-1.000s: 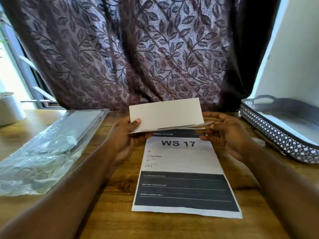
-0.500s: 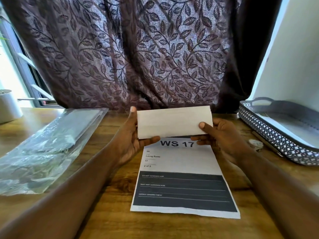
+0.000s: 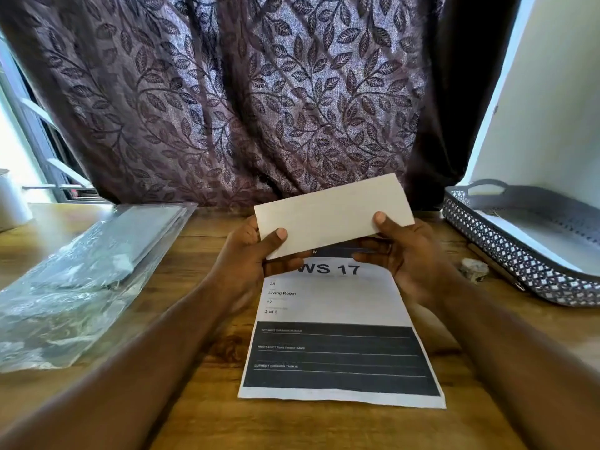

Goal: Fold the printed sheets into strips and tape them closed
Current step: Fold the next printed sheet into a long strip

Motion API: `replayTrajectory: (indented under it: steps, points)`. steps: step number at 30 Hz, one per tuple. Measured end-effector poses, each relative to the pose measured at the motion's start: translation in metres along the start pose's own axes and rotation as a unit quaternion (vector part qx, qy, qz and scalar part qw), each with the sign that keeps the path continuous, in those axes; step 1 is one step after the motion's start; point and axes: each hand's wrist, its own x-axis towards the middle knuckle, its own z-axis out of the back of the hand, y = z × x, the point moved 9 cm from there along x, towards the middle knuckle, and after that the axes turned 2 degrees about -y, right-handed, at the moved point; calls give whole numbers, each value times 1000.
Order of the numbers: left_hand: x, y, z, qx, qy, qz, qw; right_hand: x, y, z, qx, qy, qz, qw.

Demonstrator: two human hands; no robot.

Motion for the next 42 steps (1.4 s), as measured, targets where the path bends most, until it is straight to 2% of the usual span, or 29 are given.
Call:
replayTrajectory:
  steps: [3, 6, 8, 11, 20, 29, 32, 37, 40, 42]
  points:
    - [-7, 3, -14, -34, 20, -13, 999, -12, -9, -40, -44, 83, -5, 996]
    - [-13, 6, -32, -35, 53, -28, 998, -20, -25, -66, -84, 105, -18, 991]
    - [-16, 10, -40, -26, 64, -32, 997, -22, -35, -70, -109, 96, -40, 989]
    - [-18, 12, -45, -20, 72, -29, 997, -20, -43, -64, -82, 79, -70, 991]
    - [-9, 10, -33, -12, 47, -8, 999, 1, -29, -23, 85, 4, -45, 995]
    - [-2, 9, -13, -9, 28, 26, 999, 7, -17, 7, 111, -46, -51, 991]
    - [1, 5, -3, -6, 1, 18, 1000, 7, -15, 10, 86, -39, -59, 994]
    - [3, -7, 26, -28, -93, -9, 995, 3, -14, -3, -75, 48, -72, 993]
    - [1, -13, 32, -19, -118, -28, 992, -2, -17, -12, -96, 83, -94, 987]
    - [-2, -17, 28, -57, -116, -37, 991, -4, -17, -17, -95, 86, -97, 987]
